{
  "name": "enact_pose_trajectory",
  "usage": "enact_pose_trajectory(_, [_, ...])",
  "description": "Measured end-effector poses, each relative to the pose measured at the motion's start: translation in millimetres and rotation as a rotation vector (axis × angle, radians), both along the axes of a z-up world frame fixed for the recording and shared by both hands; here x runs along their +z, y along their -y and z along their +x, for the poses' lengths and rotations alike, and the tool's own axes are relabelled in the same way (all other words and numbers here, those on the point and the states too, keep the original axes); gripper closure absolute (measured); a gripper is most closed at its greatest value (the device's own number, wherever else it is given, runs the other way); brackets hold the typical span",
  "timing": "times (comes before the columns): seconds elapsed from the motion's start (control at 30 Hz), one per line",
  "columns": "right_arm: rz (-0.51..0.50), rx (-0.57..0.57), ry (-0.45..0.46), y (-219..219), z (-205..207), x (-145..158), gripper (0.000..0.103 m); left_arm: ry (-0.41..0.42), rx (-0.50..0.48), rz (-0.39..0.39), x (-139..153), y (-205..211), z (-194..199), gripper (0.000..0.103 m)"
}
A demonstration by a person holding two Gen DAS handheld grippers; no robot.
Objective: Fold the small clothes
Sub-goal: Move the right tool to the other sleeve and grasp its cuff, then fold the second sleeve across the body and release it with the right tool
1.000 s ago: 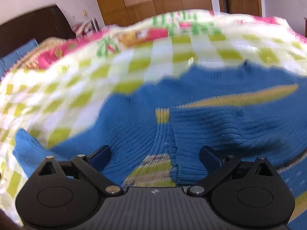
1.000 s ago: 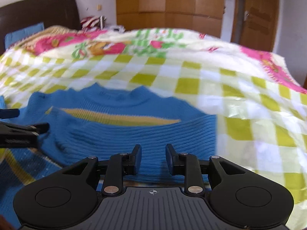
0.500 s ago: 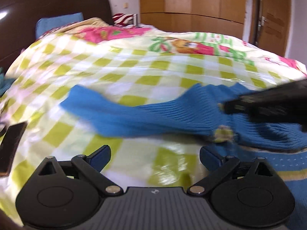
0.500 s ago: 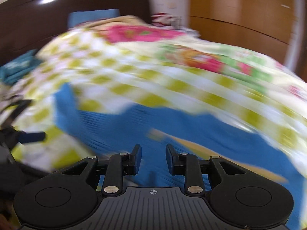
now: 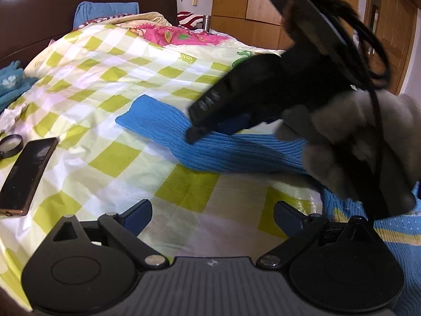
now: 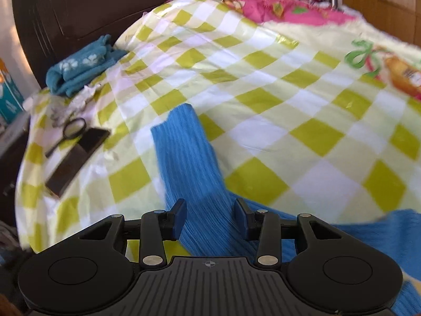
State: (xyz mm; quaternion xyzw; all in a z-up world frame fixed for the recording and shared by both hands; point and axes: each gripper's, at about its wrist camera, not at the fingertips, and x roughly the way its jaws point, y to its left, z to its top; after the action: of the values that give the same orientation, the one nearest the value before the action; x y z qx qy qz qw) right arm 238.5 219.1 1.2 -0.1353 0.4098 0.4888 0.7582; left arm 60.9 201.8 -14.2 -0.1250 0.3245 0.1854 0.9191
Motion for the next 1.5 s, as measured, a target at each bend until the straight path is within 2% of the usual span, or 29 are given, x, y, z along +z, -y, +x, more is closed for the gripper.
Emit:
enact_pose_trajectory(0.13, [0.045, 0.034, -0.064, -18.4, 5.7, 1.4, 0.063, 0.012, 0.020, -0.015, 0.2, -8.1, -2.2, 0.000])
enact_pose_trajectory(0.2, [0.064, 0.058, -0.071, -27.8, 2.0, 3.3, 0.070, 0.016, 0.028, -0.015, 0.4, -12.3, -3.7, 0.000])
enact_pose_trajectory(0.23, [0.074, 0.070, -0.073, -30.1, 0.4, 4.6, 0.077, 0.016, 0.032, -0.013, 0.3, -13.9, -4.3, 0.000])
enact_pose_trajectory(0.27, [0.081, 0.084, -0.069, -33.7, -1.8, 5.3, 0.078, 0.016, 0.036, -0.012, 0.0, -15.6, -4.6, 0.000])
enact_pose_trajectory(0.37, [0.073, 0.079, -0.025, -42.1, -3.0, 5.0, 0.077, 0.019, 0.050, -0.013, -0.7, -20.4, -6.7, 0.000])
enact_pose_trajectory(0.43, [0.078, 0.037, 0.046, -43.3, 0.1, 7.7, 0.070, 0.024, 0.057, -0.019, -1.8, -23.0, -6.0, 0.000])
enact_pose_trajectory(0.5, [0.087, 0.011, 0.075, -44.7, 9.2, 10.3, 0.070, 0.026, 0.057, -0.027, -2.6, -24.4, -2.1, 0.000])
enact_pose_trajectory(0.57, [0.080, -0.011, 0.064, -51.2, 21.3, 7.2, 0.067, 0.026, 0.049, -0.028, -1.7, -23.5, 2.4, 0.000])
enact_pose_trajectory(0.7, [0.047, 0.006, 0.002, -73.7, 28.7, -8.0, 0.068, 0.031, 0.047, -0.013, 1.2, -23.1, 3.6, 0.000])
enact_pose_trajectory(0.73, [0.041, 0.015, 0.002, -78.7, 25.9, -8.6, 0.078, 0.030, 0.051, -0.014, 1.5, -23.3, 2.8, 0.000])
enact_pose_trajectory(0.77, [0.025, 0.023, 0.004, -83.0, 22.7, -9.1, 0.100, 0.028, 0.055, -0.016, 2.1, -23.3, 1.8, 0.000])
enact_pose_trajectory(0.8, [0.002, 0.021, 0.002, -86.3, 19.9, -8.8, 0.101, 0.029, 0.058, -0.017, 3.3, -23.0, 0.5, 0.000])
enact_pose_trajectory(0.87, [0.035, 0.015, 0.000, -79.0, 14.8, 2.1, 0.102, 0.037, 0.057, -0.013, 7.2, -20.6, -2.6, 0.000])
enact_pose_trajectory(1.03, [0.203, -0.103, 0.024, -19.4, 22.8, 66.9, 0.102, 0.079, 0.025, 0.015, 24.5, -6.6, -2.2, 0.000])
enact_pose_trajectory(1.13, [0.360, -0.248, 0.011, 58.1, 30.5, 107.3, 0.102, 0.118, -0.011, 0.023, 35.7, 7.0, 2.7, 0.000])
enact_pose_trajectory(1.23, [0.469, -0.401, 0.024, 145.6, 28.3, 131.1, 0.102, 0.137, -0.075, 0.034, 43.0, 28.1, 13.3, 0.000])
enact_pose_trajectory(1.37, [0.520, -0.622, 0.041, 261.5, 15.0, 133.5, 0.102, 0.137, -0.185, 0.068, 44.5, 64.0, 32.1, 0.000])
enact_pose_trajectory(1.5, [0.507, -0.850, 0.077, 350.0, 0.5, 106.2, 0.102, 0.103, -0.301, 0.124, 36.5, 105.6, 57.1, 0.000])
